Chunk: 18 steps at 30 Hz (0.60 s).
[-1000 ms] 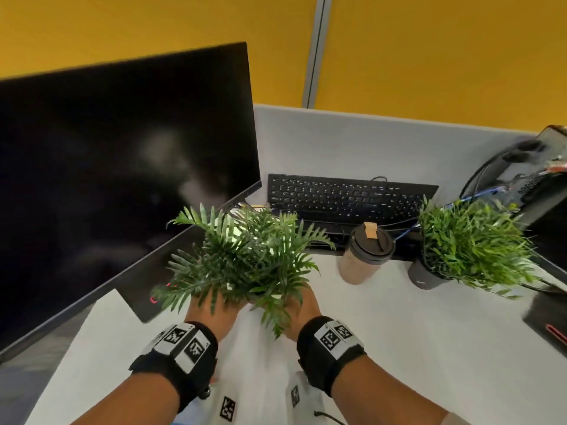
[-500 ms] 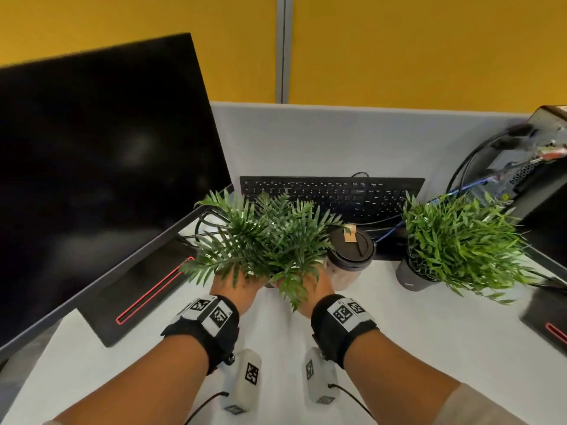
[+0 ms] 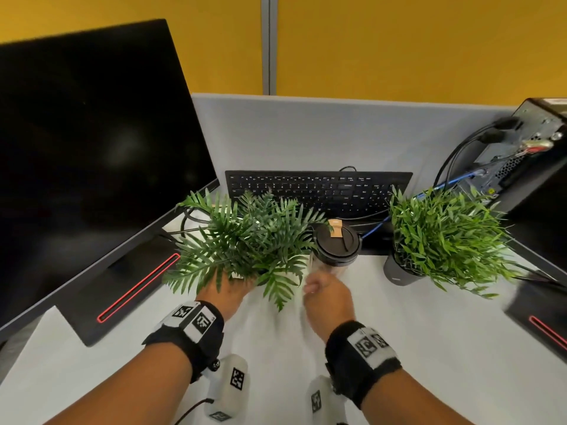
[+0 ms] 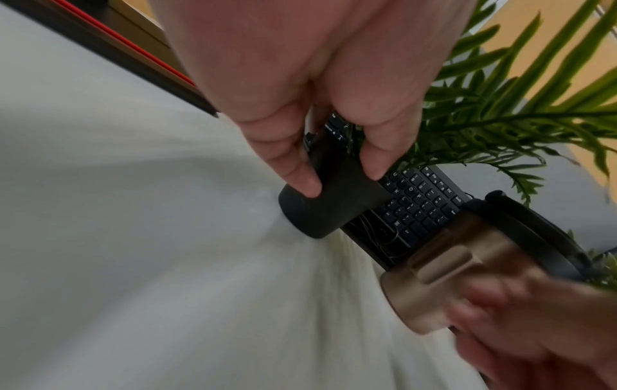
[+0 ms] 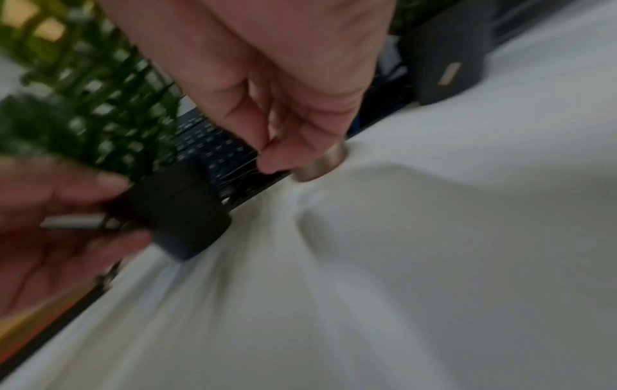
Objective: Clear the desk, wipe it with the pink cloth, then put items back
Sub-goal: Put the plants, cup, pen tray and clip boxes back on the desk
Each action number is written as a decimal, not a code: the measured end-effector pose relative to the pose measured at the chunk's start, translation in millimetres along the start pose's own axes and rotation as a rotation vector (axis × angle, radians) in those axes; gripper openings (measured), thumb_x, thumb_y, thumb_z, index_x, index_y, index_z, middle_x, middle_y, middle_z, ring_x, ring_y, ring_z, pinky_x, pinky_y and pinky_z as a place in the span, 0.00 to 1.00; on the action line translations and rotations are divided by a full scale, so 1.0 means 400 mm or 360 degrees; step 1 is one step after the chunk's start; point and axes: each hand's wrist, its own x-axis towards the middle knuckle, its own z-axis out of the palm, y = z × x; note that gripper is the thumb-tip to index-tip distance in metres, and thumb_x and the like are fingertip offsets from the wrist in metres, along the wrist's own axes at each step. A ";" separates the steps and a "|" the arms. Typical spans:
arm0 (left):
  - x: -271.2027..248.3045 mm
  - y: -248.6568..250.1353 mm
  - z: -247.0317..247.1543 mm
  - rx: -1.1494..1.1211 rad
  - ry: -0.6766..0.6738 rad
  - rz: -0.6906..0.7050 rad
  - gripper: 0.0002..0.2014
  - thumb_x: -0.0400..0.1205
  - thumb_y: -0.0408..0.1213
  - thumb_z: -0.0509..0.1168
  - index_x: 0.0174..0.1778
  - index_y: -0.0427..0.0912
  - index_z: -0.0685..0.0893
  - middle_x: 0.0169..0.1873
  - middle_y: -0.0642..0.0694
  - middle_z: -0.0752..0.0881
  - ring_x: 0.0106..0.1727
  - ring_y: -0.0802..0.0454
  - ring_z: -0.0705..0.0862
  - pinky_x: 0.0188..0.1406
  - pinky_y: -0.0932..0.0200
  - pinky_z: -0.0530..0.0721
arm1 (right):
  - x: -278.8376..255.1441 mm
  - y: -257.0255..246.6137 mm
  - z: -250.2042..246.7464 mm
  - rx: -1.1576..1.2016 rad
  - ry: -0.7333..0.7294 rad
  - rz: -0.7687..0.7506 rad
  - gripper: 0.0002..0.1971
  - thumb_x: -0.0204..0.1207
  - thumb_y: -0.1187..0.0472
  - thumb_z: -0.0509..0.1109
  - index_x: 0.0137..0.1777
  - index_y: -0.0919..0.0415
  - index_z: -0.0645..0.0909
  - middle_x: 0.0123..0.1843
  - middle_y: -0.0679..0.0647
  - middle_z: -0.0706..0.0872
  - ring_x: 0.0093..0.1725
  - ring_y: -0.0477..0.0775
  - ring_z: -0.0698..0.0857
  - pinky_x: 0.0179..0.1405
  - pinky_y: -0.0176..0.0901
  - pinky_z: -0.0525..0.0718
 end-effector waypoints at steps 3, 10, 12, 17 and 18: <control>-0.011 0.012 -0.012 -0.0060 0.0128 -0.0108 0.28 0.90 0.31 0.42 0.85 0.49 0.39 0.86 0.40 0.51 0.85 0.36 0.51 0.85 0.41 0.47 | 0.022 0.042 -0.084 0.0131 0.0420 0.0294 0.15 0.69 0.71 0.71 0.53 0.55 0.77 0.45 0.53 0.84 0.50 0.59 0.86 0.48 0.45 0.83; 0.001 0.030 -0.043 -0.0210 -0.0235 -0.0180 0.32 0.88 0.54 0.42 0.85 0.49 0.38 0.86 0.37 0.46 0.86 0.37 0.47 0.85 0.41 0.44 | 0.115 0.060 -0.117 0.0112 -0.0030 -0.0078 0.47 0.54 0.61 0.87 0.72 0.42 0.68 0.60 0.37 0.83 0.61 0.46 0.81 0.64 0.48 0.81; 0.005 0.033 -0.045 -0.0275 -0.0183 -0.0244 0.28 0.91 0.40 0.44 0.85 0.48 0.40 0.86 0.39 0.48 0.86 0.36 0.50 0.85 0.41 0.49 | 0.122 0.060 -0.107 0.0111 -0.0044 -0.0109 0.42 0.55 0.60 0.86 0.68 0.41 0.71 0.56 0.36 0.84 0.58 0.40 0.82 0.61 0.44 0.82; 0.009 0.039 -0.054 -0.0412 -0.0041 -0.0271 0.30 0.90 0.30 0.44 0.85 0.46 0.38 0.83 0.33 0.58 0.83 0.35 0.58 0.83 0.43 0.58 | 0.117 0.037 -0.068 0.0223 -0.0108 -0.0189 0.35 0.59 0.62 0.85 0.60 0.38 0.71 0.52 0.37 0.85 0.51 0.31 0.81 0.45 0.24 0.76; 0.019 0.040 -0.045 -0.0435 0.0046 -0.0286 0.30 0.90 0.30 0.45 0.85 0.46 0.38 0.83 0.33 0.57 0.83 0.35 0.59 0.83 0.44 0.60 | 0.115 0.031 -0.057 0.0231 -0.0106 -0.0199 0.34 0.59 0.60 0.86 0.59 0.37 0.71 0.52 0.37 0.86 0.50 0.31 0.82 0.44 0.24 0.76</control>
